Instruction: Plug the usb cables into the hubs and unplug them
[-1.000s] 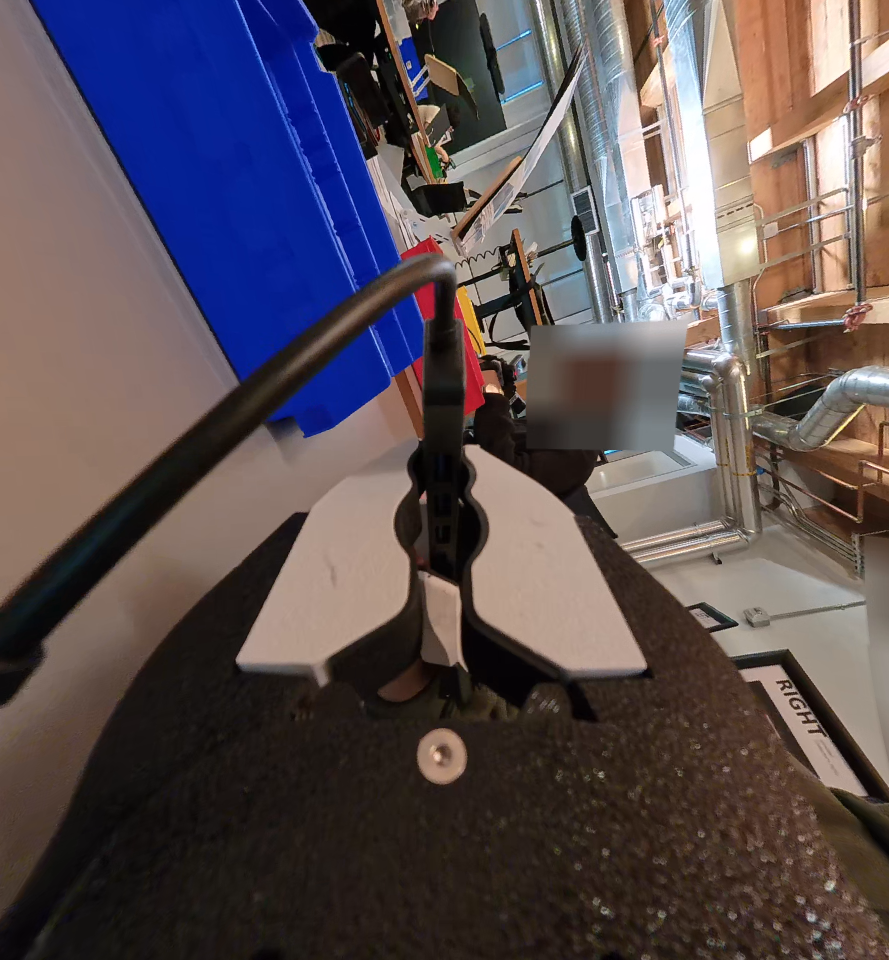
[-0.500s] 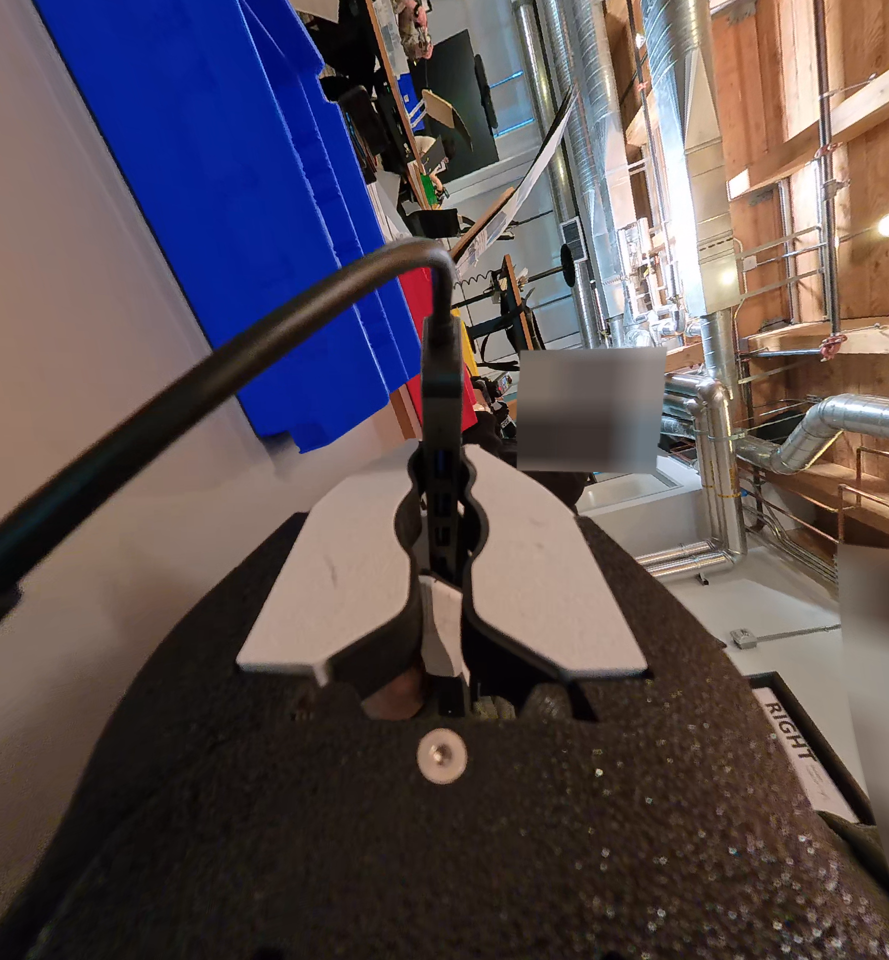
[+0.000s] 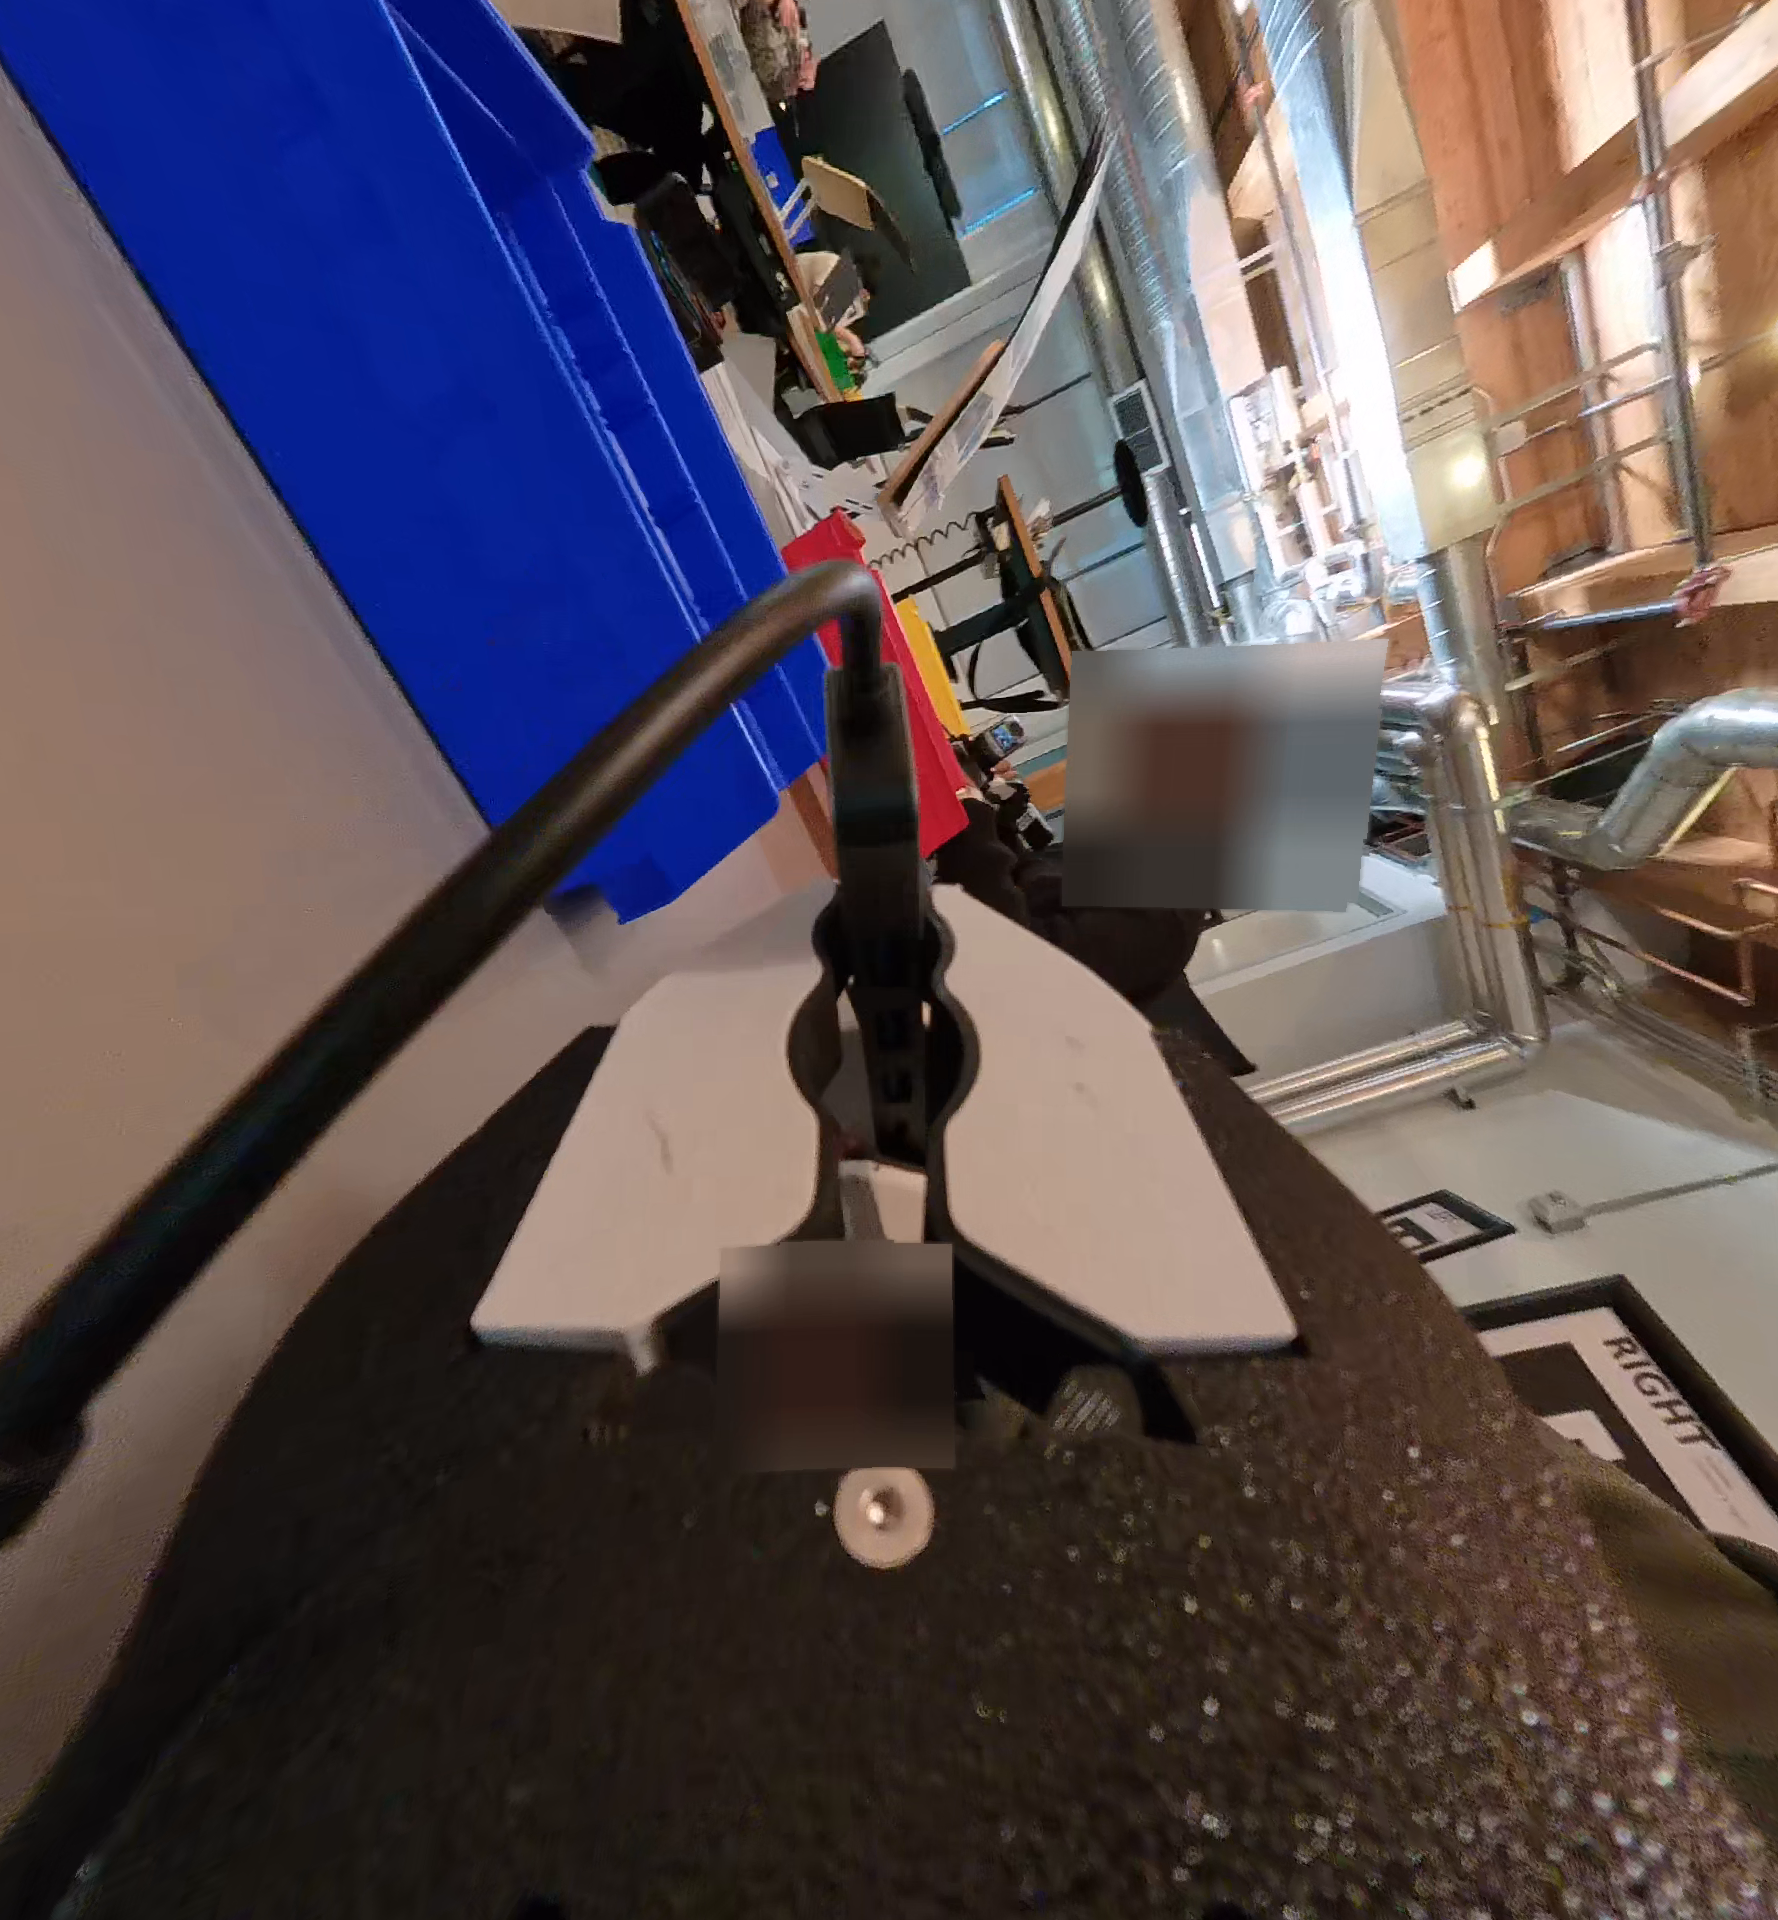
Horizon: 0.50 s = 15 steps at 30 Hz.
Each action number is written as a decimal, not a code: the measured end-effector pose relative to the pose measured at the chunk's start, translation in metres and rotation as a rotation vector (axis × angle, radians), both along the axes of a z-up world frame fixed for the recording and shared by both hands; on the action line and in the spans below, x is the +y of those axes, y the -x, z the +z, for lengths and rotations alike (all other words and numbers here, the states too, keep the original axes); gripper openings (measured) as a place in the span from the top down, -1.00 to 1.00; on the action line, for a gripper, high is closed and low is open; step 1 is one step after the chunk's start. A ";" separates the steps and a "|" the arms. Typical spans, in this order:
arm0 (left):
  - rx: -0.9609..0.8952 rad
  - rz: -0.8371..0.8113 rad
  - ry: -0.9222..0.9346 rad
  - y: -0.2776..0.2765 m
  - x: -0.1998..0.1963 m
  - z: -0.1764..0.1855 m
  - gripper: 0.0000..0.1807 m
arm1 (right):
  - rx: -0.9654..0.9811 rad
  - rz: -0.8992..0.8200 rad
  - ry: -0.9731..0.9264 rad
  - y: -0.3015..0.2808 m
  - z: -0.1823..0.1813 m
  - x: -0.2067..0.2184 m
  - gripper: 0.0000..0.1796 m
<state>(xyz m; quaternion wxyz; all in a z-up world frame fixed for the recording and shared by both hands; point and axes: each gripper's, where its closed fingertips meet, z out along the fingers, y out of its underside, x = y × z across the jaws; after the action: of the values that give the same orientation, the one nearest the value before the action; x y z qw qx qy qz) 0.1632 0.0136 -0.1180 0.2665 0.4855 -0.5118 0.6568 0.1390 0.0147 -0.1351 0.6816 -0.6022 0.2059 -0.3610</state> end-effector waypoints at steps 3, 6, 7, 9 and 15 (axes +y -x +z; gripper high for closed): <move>0.030 0.007 -0.014 0.001 0.002 0.003 0.90 | -0.057 -0.038 0.030 0.001 0.001 0.002 0.60; 0.047 0.014 -0.018 0.003 0.002 0.004 0.90 | -0.063 -0.020 0.016 0.002 0.003 0.001 0.60; 0.051 0.020 -0.023 0.002 0.002 0.004 0.90 | -0.057 -0.014 0.015 0.002 0.003 0.002 0.60; 0.042 0.013 -0.027 0.003 0.001 0.006 0.90 | -0.063 -0.017 0.016 0.002 0.003 0.002 0.60; 0.048 -0.052 0.008 0.008 -0.001 0.012 0.90 | -0.059 0.004 0.050 0.003 0.000 0.007 0.59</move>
<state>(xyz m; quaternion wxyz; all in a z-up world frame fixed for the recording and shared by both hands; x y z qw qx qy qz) 0.1548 0.0128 -0.1063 0.2975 0.4867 -0.5152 0.6396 0.1355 0.0218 -0.1353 0.6728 -0.6086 0.1752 -0.3824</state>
